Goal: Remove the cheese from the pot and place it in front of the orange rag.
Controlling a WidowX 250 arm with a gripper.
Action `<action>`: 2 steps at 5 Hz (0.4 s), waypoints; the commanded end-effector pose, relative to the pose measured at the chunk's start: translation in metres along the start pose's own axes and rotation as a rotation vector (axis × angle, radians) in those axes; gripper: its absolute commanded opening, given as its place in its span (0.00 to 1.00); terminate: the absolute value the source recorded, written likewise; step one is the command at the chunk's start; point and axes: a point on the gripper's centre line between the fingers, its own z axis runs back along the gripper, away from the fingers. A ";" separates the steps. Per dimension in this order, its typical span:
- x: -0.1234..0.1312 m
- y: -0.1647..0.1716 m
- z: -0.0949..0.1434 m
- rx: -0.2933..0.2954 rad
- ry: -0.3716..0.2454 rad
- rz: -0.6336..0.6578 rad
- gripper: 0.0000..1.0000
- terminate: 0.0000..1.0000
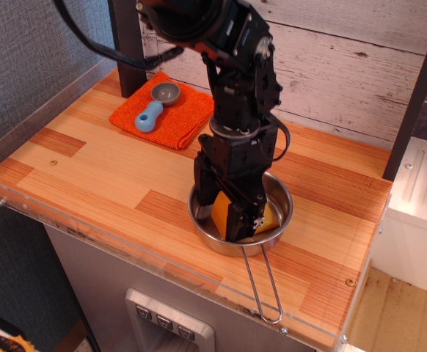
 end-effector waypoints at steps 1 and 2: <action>0.008 0.000 0.020 0.013 -0.082 -0.011 0.00 0.00; 0.006 0.007 0.050 -0.003 -0.167 0.019 0.00 0.00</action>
